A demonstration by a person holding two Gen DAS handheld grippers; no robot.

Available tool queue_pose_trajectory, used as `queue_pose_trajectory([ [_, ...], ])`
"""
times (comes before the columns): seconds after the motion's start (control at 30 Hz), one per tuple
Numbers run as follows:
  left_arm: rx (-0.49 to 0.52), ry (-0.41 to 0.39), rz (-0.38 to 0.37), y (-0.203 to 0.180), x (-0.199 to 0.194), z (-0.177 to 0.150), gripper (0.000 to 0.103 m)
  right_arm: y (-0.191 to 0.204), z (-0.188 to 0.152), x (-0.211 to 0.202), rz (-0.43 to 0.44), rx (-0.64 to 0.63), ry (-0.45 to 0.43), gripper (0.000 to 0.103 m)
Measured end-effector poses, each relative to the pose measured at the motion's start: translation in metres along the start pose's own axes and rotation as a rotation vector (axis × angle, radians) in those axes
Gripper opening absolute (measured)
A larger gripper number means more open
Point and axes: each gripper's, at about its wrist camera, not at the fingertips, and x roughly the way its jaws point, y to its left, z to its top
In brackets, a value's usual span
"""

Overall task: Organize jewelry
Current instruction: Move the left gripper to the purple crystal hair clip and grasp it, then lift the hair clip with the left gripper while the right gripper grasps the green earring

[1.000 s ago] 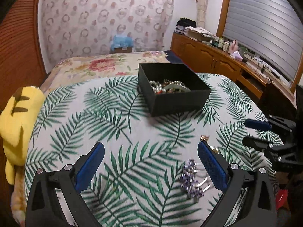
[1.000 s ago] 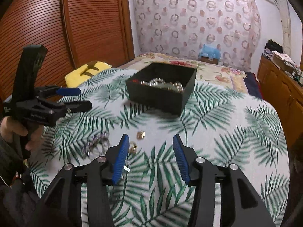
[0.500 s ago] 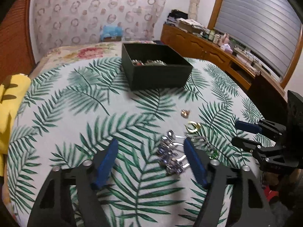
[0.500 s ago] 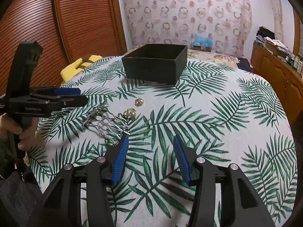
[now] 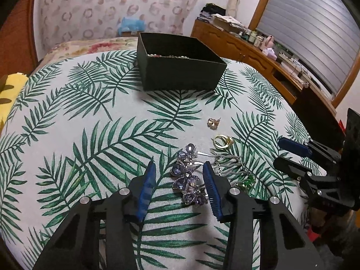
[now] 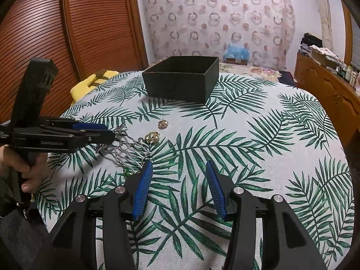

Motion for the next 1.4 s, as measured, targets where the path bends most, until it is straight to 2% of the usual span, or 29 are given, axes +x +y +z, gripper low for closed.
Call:
queue_pose_trajectory([
  [0.03, -0.003, 0.000, 0.005, 0.000, 0.000, 0.000, 0.035, 0.000, 0.000, 0.000, 0.001, 0.001, 0.000, 0.051],
  [0.1, -0.009, 0.006, -0.011, 0.001, 0.001, 0.001, 0.023, 0.000, 0.000, 0.000, 0.001, 0.002, -0.003, 0.051],
  [0.17, 0.003, 0.000, 0.001, -0.001, 0.000, 0.000, 0.021, 0.001, -0.001, -0.001, 0.001, 0.001, -0.004, 0.051],
  [0.43, 0.022, -0.084, 0.078, 0.000, -0.018, 0.006, 0.020, 0.005, -0.001, 0.001, -0.001, -0.014, 0.009, 0.051],
  [0.53, 0.046, -0.117, 0.131, 0.001, -0.025, 0.009, 0.020, 0.008, 0.000, 0.001, -0.003, -0.025, 0.013, 0.051],
  [0.7, 0.040, -0.135, 0.172, 0.012, -0.031, 0.010, 0.020, 0.014, 0.003, 0.003, 0.012, -0.054, 0.033, 0.051],
  [0.87, 0.011, -0.147, 0.166, 0.024, -0.036, 0.004, 0.020, 0.036, 0.012, 0.007, 0.093, -0.116, 0.050, 0.051],
  [0.97, 0.008, -0.152, 0.158, 0.025, -0.039, 0.000, 0.020, 0.055, 0.020, 0.014, 0.143, -0.187, 0.074, 0.044],
  [1.4, -0.010, -0.158, 0.130, 0.030, -0.042, -0.008, 0.020, 0.067, 0.011, 0.034, 0.139, -0.313, 0.206, 0.034],
])
